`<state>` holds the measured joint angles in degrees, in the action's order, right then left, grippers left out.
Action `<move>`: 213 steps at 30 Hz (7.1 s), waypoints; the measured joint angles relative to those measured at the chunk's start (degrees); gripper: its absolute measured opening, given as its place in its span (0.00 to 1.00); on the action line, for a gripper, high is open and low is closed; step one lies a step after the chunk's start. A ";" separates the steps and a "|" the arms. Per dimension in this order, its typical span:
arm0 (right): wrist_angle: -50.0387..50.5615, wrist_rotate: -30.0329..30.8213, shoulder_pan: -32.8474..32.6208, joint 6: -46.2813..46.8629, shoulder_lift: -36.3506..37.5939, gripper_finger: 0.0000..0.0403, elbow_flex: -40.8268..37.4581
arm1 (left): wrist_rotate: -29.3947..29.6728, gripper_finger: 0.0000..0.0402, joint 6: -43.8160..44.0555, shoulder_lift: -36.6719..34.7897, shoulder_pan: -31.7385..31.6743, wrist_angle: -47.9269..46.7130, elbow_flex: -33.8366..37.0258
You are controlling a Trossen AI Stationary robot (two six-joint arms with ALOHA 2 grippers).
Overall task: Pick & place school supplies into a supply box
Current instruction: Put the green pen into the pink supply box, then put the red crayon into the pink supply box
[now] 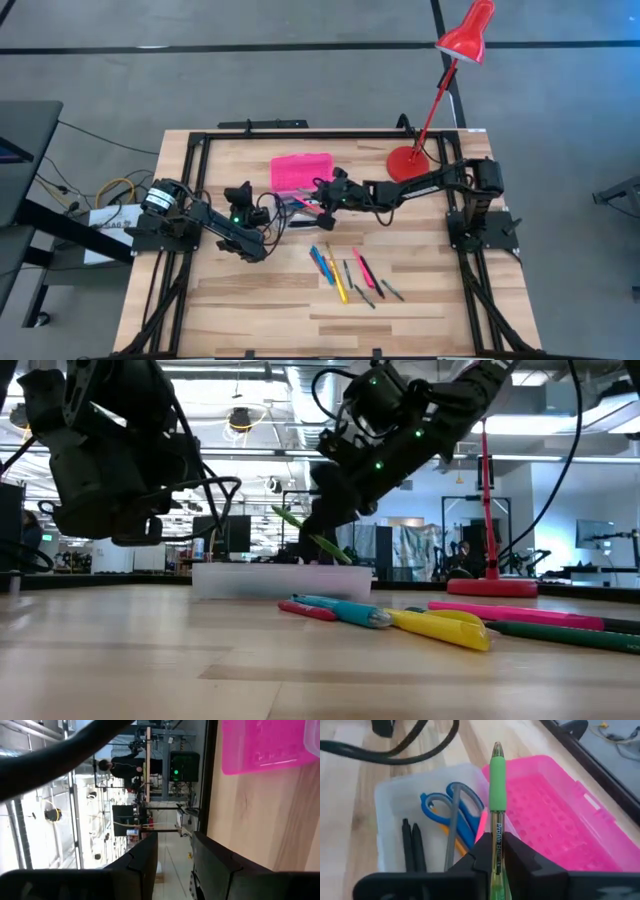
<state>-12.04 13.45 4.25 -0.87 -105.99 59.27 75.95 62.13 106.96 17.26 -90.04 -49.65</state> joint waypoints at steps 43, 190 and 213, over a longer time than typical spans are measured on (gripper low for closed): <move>26.92 27.47 -16.61 -10.23 31.22 0.21 -0.02 | 14.25 0.29 -25.37 0.00 6.84 9.11 -22.45; 35.79 67.46 -60.43 20.88 33.66 0.21 -16.26 | -81.27 0.20 -88.90 4.16 -8.21 78.01 -12.09; 35.75 67.04 -60.43 20.99 33.66 0.21 -16.26 | -77.56 0.04 -74.86 3.54 -7.15 65.01 -12.68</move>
<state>23.70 80.49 -56.18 20.12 -72.34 43.00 -1.61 -12.73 110.50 10.11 -25.02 -62.33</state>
